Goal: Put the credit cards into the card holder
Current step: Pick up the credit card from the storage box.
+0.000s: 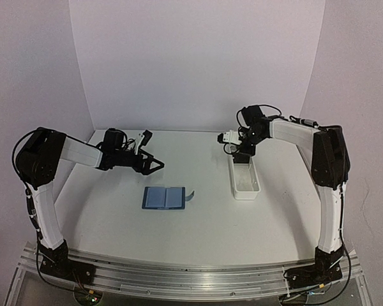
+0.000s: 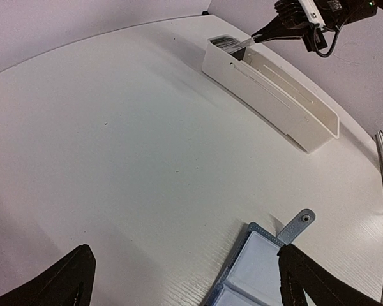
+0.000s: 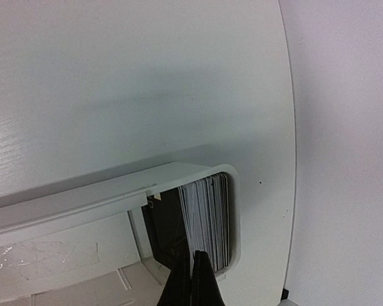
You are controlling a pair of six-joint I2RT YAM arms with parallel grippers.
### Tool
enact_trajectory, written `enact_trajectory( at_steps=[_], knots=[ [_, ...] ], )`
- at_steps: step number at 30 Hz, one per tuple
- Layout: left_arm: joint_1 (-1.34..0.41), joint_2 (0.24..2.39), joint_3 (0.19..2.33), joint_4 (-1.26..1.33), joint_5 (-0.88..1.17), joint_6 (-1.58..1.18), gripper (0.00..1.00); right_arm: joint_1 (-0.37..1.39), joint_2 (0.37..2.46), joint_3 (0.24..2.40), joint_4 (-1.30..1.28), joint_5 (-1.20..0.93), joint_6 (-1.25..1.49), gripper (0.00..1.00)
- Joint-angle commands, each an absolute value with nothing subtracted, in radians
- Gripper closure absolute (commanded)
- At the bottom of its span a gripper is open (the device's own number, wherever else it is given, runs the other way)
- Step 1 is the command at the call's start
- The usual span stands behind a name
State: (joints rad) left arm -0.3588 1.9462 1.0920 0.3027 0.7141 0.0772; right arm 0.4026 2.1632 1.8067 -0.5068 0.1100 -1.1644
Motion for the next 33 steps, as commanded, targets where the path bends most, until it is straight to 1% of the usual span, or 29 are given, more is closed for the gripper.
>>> enact_trajectory(
  at_steps=[1, 5, 9, 11, 13, 14, 15, 17, 19, 21, 24, 26, 29, 33],
  knots=[
    [-0.353, 1.883, 1.111, 0.305, 0.743, 0.099, 0.0, 0.407, 2.071, 1.858, -0.549, 0.082, -1.094, 1.0],
    [-0.353, 1.863, 1.105, 0.304, 0.744, 0.111, 0.0, 0.409, 2.052, 1.881, -0.552, 0.092, -1.068, 1.0],
    [-0.353, 1.835, 1.097, 0.296, 0.743, 0.122, 0.01, 0.409, 2.027, 1.934, -0.556, 0.02, -0.953, 1.0],
    [-0.353, 1.814, 1.09, 0.292, 0.731, 0.12, 0.01, 0.409, 2.023, 1.982, -0.555, -0.045, -0.829, 1.0],
    [-0.353, 1.788, 1.087, 0.28, 0.711, 0.11, 0.01, 0.409, 2.03, 2.043, -0.542, -0.159, -0.612, 1.0],
    [-0.352, 1.778, 1.084, 0.271, 0.699, 0.106, 0.0, 0.41, 2.035, 2.058, -0.5, -0.211, -0.486, 1.0],
    [-0.35, 1.764, 1.081, 0.263, 0.688, 0.101, 0.01, 0.413, 2.038, 2.055, -0.434, -0.254, -0.278, 1.0],
    [-0.343, 1.737, 1.081, 0.228, 0.654, 0.07, 0.01, 0.437, 2.031, 2.001, -0.276, -0.308, 0.029, 1.0],
    [-0.338, 1.718, 1.089, 0.153, 0.589, 0.016, 0.03, 0.502, 2.013, 1.884, -0.078, -0.293, 0.27, 1.0],
    [-0.331, 1.692, 1.084, 0.062, 0.549, -0.068, 0.05, 0.574, 2.003, 1.78, 0.085, -0.26, 0.427, 1.0],
    [-0.323, 1.646, 1.045, -0.062, 0.496, -0.216, 0.06, 0.646, 2.003, 1.654, 0.248, -0.235, 0.718, 1.0],
    [-0.305, 1.621, 1.005, -0.113, 0.516, -0.315, 0.06, 0.688, 1.995, 1.531, 0.353, -0.21, 0.841, 1.0],
    [-0.3, 1.609, 0.94, -0.153, 0.553, -0.43, 0.05, 0.754, 2.004, 1.42, 0.457, -0.183, 0.972, 1.0],
    [-0.299, 1.632, 0.85, -0.133, 0.592, -0.557, 0.04, 0.797, 2.015, 1.326, 0.501, -0.155, 1.051, 1.0]
  ],
)
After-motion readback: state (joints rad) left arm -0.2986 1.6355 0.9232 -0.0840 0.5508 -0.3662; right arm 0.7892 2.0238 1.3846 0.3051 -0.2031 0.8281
